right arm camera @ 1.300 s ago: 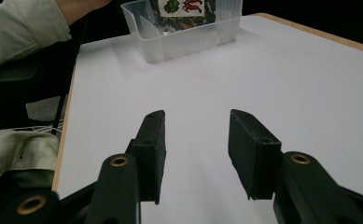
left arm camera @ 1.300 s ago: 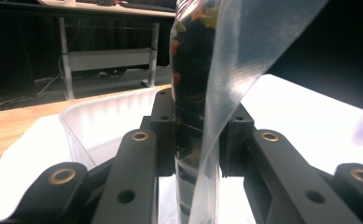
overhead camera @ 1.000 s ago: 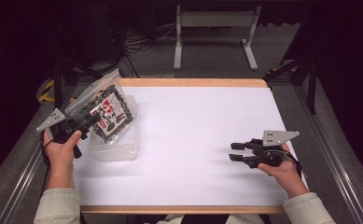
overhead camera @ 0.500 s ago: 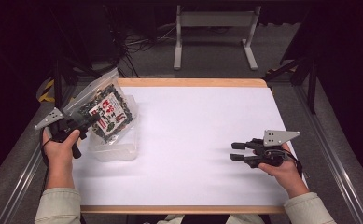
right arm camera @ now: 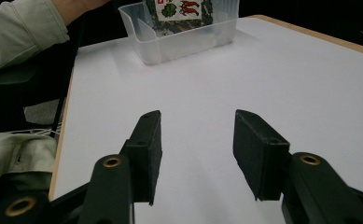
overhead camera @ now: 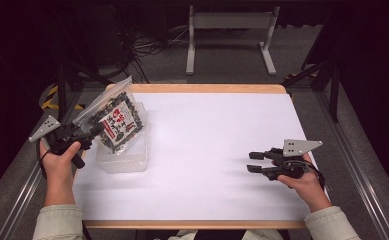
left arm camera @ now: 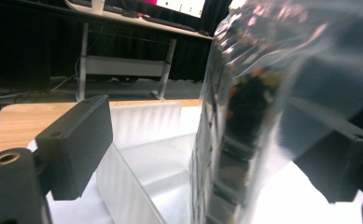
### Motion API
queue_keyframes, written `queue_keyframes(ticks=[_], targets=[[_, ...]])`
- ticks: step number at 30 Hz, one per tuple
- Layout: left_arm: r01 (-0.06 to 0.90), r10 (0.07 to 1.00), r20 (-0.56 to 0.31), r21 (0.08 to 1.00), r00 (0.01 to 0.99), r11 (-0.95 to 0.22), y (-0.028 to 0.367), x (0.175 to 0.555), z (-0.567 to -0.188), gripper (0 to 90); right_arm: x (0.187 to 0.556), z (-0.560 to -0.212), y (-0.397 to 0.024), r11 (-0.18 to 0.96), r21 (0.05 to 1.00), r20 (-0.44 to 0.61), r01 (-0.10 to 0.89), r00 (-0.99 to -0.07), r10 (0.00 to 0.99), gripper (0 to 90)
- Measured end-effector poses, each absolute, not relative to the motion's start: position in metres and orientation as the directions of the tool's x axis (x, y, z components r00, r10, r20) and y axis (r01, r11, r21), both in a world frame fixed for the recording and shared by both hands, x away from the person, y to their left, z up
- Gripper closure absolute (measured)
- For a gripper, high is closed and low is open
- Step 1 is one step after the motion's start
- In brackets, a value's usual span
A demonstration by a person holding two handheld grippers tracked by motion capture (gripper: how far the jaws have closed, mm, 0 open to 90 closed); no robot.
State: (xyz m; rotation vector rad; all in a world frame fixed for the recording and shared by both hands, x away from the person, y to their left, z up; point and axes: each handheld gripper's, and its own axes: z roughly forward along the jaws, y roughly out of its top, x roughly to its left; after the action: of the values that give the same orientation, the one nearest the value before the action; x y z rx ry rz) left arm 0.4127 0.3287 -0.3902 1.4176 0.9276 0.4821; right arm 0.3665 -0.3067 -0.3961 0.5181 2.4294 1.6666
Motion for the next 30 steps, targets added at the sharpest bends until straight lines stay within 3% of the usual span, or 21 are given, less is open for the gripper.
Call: queue_keyframes(ticks=[18,30], targets=[[0.198,0.858,-0.157,0.978,0.489,0.066,0.337,0.357,-0.362,4.0,0.377,-0.393,-0.302,0.3,0.935,0.071,0.186,-0.931,0.357,49.4],[0.203,0.821,-0.06,0.977,0.568,-0.069,0.309,0.313,-0.357,3.8,0.373,-0.388,-0.315,0.263,0.942,0.09,0.208,-0.913,0.398,45.3]])
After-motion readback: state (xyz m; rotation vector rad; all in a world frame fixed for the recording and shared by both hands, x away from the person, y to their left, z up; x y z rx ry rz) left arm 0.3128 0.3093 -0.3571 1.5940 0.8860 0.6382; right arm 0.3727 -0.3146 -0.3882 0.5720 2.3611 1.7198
